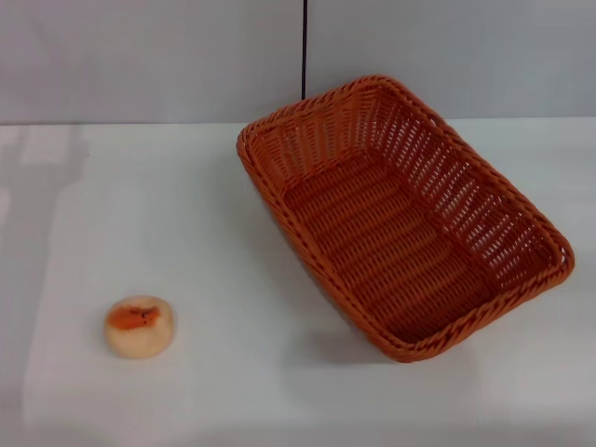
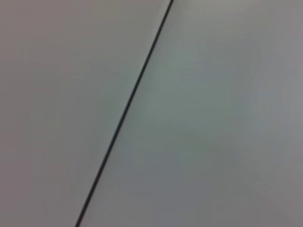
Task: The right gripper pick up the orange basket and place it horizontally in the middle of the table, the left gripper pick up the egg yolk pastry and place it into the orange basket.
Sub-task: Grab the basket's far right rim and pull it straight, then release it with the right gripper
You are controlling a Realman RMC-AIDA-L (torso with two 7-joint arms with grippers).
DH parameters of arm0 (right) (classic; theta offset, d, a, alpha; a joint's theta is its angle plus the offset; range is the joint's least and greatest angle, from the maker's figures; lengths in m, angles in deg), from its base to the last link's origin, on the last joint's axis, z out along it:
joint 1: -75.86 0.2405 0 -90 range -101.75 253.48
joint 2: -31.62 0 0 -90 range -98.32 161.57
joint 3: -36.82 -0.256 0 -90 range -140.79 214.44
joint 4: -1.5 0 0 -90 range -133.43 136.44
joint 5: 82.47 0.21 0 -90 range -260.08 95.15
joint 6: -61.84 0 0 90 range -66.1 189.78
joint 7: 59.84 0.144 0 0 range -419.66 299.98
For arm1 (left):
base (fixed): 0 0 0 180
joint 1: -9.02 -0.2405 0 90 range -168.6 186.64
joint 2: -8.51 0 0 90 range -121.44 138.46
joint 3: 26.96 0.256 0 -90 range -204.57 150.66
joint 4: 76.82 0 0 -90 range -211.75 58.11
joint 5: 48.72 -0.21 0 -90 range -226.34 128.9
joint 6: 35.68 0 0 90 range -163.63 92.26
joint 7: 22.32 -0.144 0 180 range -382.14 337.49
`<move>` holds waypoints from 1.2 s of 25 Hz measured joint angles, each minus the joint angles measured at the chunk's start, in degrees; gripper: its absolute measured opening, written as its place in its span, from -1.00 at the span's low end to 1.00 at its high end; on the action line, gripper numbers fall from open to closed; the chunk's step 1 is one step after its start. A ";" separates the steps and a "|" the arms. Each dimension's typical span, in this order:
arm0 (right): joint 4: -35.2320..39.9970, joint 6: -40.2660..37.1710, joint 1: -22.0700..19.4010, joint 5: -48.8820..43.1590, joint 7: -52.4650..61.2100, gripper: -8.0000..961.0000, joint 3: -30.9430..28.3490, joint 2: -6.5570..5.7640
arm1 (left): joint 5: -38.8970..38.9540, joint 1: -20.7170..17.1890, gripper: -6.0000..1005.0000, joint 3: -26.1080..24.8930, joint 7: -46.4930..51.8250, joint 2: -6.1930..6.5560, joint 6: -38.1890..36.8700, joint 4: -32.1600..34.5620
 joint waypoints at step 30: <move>36.08 -8.80 -0.75 -36.32 65.65 -0.10 21.95 -7.01 | -0.56 -2.20 0.56 -1.76 0.40 0.01 -6.94 -0.18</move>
